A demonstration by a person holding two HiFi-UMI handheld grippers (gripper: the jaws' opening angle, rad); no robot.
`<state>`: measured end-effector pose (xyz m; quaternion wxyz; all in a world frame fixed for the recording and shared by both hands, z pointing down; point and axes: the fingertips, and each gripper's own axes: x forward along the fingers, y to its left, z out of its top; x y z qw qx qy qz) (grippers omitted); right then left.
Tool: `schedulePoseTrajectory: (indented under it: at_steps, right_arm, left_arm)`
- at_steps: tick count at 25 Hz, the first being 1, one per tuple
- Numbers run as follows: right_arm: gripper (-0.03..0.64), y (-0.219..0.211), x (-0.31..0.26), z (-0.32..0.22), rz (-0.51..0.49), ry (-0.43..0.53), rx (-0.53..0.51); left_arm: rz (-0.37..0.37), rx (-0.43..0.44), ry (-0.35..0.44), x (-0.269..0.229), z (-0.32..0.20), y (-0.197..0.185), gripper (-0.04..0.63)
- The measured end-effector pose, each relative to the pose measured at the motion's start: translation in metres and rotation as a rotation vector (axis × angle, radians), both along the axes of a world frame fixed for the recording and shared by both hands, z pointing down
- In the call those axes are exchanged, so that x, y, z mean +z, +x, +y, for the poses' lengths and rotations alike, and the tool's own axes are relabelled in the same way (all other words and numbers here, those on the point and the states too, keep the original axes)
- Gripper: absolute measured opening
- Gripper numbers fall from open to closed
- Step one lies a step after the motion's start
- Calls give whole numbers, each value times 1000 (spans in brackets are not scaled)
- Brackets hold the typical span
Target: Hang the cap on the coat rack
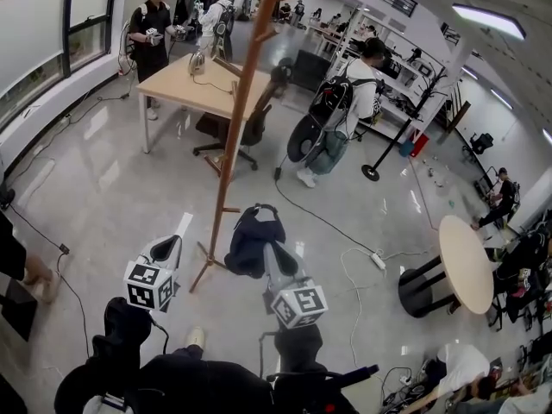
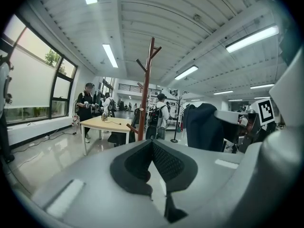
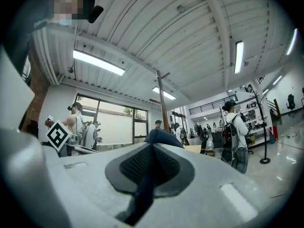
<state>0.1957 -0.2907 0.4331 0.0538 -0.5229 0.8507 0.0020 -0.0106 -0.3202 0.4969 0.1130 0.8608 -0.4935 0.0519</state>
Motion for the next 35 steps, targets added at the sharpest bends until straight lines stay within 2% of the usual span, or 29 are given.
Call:
schedulePoseTrajectory:
  at_steps: [5,15,21,25,35]
  right_arm:
    - [15,-6,-22,-31,14,38,-3]
    - [15,-25,-85,-72,43,171,7]
    - [15,-23,-139,-86,58,277,14]
    - [15,-24,-167,-96,35,317,4]
    - [15,-44,-245,-108,71,456,-7]
  left_arm:
    - [1,5,-9,5,-21,-5,2]
    - [3,10,-20,13,-48,-20,2]
    - [5,24,-20,12,-60,-10,2]
    - [11,28,-11,8,-68,-9,2]
    - [19,23,-12,8,-83,-19,2]
